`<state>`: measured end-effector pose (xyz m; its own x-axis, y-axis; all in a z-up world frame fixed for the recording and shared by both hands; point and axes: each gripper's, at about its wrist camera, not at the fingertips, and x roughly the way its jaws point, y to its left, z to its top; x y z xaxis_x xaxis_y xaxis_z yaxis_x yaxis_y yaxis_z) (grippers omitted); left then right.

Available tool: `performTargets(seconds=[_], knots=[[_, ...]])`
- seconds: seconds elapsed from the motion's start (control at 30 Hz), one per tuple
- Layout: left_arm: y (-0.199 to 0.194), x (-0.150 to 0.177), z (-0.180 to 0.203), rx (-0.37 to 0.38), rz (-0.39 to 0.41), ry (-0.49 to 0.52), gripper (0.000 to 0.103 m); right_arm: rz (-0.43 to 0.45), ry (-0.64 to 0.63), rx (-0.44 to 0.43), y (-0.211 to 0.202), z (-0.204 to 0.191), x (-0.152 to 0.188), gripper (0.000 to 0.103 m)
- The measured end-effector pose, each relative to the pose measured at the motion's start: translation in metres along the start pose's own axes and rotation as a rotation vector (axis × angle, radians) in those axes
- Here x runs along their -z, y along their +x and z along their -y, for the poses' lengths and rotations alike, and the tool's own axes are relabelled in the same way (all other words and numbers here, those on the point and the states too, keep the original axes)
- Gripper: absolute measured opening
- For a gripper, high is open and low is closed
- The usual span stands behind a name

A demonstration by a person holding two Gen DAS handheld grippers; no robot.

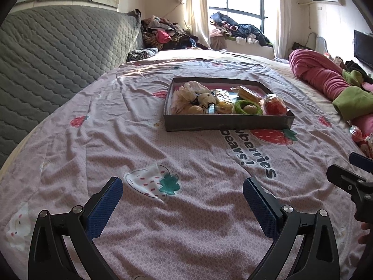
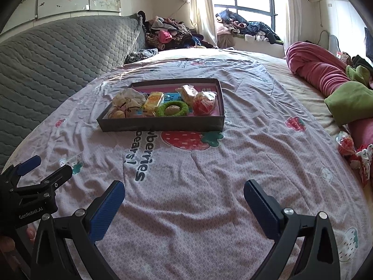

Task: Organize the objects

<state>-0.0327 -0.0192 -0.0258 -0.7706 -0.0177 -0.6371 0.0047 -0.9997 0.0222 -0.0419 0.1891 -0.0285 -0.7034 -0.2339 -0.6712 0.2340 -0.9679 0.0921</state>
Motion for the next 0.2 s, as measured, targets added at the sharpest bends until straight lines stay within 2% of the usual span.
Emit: performTargets(seconds=[0.1, 0.2], knots=[[0.0015, 0.0025, -0.0015, 0.025, -0.003, -0.010, 0.103, -0.004, -0.001, 0.002, 0.0018, 0.0000, 0.0012, 0.103], [0.0038, 0.0036, -0.0004, -0.007, -0.006, -0.005, 0.103, -0.014, 0.000, -0.001, 0.0045, 0.0004, 0.0025, 0.103]])
